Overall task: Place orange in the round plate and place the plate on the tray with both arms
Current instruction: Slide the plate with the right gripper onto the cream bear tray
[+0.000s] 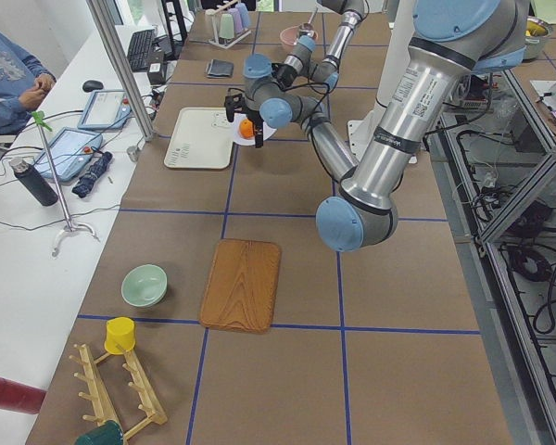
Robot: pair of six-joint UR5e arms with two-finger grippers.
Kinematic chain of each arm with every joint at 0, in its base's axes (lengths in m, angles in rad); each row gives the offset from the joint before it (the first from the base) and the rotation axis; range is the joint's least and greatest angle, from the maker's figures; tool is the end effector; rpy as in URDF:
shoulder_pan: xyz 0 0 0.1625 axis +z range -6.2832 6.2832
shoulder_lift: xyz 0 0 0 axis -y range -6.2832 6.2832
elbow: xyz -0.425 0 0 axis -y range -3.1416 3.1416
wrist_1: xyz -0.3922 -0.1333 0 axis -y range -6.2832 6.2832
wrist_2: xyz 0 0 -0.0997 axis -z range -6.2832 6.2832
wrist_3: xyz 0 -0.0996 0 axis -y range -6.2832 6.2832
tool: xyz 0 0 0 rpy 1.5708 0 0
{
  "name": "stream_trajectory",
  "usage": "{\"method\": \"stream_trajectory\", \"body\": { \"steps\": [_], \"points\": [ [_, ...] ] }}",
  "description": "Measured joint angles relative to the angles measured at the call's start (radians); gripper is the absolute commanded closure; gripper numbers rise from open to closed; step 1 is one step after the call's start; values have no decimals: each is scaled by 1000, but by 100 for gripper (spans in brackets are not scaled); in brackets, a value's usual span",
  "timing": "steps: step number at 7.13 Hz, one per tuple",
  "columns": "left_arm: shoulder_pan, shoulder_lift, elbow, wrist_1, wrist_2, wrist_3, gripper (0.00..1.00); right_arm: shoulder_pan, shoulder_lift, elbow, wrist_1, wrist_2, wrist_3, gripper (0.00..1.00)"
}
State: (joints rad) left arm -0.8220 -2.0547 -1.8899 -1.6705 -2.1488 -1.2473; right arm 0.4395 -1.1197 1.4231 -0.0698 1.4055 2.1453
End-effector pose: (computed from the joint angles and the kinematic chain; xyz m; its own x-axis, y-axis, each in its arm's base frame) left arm 0.3489 -0.4913 0.2299 0.5021 -0.1491 -0.8519 0.1708 0.9827 -0.0714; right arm -0.5083 -0.4044 0.3081 -0.4826 0.3654 0.7960 -0.3601 0.7457 -0.5606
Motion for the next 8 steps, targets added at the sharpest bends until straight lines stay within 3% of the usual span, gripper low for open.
{"method": "stream_trajectory", "body": {
  "steps": [2,5,8],
  "points": [
    [-28,5,-3,0,2,1,2,10,78,-116,-37,-125,26,100],
    [-53,27,-26,0,4,0,2,44,176,-196,-238,-279,107,100],
    [-55,42,-42,0,4,0,2,49,266,-299,-346,-358,177,100]
  ]
}}
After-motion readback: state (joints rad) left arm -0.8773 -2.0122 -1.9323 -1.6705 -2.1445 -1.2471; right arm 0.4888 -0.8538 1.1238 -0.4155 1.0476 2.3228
